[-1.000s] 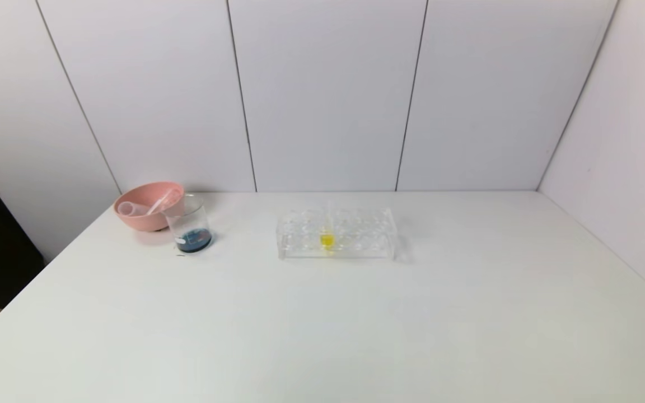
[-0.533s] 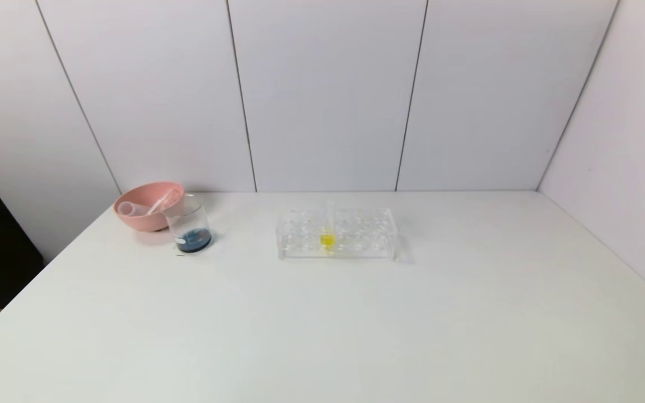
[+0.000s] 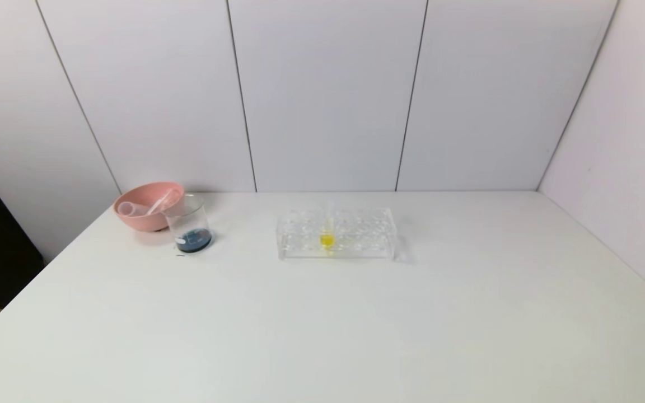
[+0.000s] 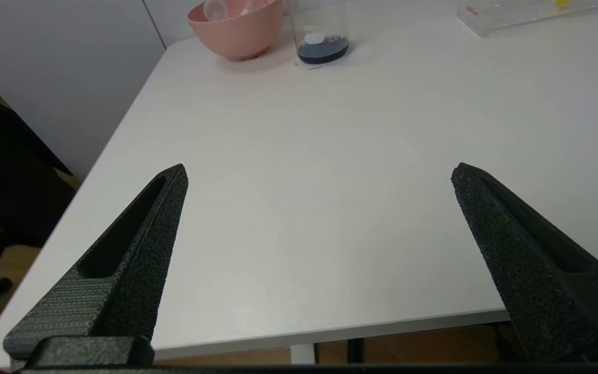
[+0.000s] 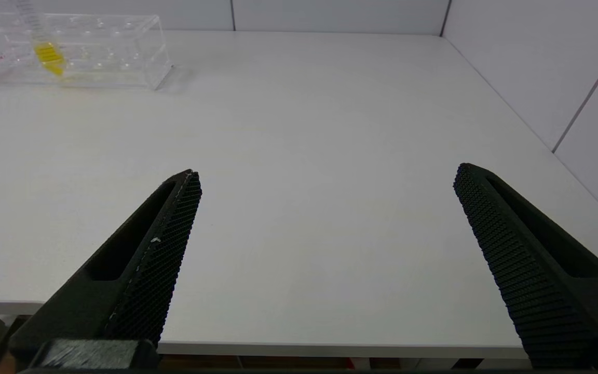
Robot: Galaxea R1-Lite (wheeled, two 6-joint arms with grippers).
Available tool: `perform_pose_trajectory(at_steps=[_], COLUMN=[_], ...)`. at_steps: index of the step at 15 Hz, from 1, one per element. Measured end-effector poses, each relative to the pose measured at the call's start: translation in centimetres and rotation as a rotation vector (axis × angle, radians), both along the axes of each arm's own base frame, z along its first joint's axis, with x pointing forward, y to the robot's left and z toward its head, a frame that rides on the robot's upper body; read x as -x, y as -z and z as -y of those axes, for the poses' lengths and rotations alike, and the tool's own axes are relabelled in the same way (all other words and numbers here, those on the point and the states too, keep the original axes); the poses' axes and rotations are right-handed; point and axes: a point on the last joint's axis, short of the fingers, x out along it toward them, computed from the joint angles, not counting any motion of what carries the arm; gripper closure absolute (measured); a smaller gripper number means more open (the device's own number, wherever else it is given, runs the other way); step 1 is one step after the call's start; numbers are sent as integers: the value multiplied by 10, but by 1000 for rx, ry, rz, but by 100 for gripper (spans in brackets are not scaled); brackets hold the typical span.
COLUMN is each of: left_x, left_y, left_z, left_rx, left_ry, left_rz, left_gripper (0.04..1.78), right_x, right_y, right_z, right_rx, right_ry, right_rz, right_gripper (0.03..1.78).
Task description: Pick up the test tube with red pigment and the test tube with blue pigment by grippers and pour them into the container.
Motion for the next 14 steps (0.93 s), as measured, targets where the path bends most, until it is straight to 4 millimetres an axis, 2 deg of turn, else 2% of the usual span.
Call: perform_pose_trajectory(at_steps=[3,14], left_x=[0,0], left_y=[0,0], left_z=[-1,-1], left_rx=[151,144], left_ry=[-38,-39], left_rz=[-1,1], left_gripper=[4,4], right_x=[0,0], right_y=[0,0], right_z=[0,0], right_rx=[0,0], right_ry=[0,0], right_rz=[0,0], right_gripper=[4,4])
